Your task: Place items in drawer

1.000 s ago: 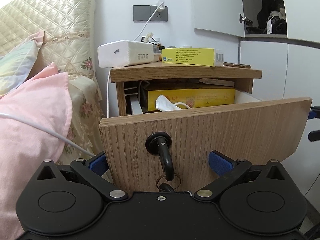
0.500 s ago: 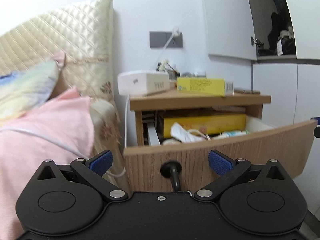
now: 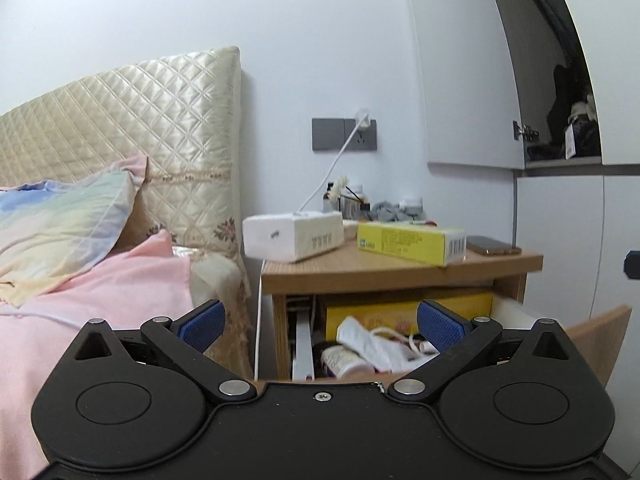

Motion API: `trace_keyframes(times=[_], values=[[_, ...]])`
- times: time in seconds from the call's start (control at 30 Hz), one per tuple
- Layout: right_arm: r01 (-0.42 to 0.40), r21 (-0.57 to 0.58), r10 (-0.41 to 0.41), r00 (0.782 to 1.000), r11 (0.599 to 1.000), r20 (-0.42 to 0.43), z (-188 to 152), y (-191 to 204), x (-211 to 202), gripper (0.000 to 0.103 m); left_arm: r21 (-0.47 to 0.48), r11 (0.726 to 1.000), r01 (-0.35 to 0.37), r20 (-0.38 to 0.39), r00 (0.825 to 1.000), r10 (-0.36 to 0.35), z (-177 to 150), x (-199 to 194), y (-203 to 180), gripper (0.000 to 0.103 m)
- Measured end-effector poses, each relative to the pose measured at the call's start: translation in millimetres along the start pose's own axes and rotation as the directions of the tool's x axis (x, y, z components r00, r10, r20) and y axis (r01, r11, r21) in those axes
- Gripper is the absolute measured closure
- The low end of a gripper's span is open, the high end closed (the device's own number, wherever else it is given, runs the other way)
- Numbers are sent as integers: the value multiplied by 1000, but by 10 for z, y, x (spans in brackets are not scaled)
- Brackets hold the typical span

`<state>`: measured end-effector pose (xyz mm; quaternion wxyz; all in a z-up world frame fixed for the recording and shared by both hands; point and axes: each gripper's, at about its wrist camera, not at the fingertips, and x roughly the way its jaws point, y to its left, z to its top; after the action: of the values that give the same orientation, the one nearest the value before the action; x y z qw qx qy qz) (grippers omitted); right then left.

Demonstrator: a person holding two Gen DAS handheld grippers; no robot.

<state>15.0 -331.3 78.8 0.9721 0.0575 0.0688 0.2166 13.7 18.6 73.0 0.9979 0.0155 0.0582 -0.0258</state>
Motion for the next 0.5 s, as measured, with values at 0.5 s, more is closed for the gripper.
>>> trace_keyframes(times=[0.5], values=[[88, 69, -93, 993, 994, 77, -288, 364, 181, 0, -8, 1000, -19, 61, 998, 20, -151, 147, 7, 1]])
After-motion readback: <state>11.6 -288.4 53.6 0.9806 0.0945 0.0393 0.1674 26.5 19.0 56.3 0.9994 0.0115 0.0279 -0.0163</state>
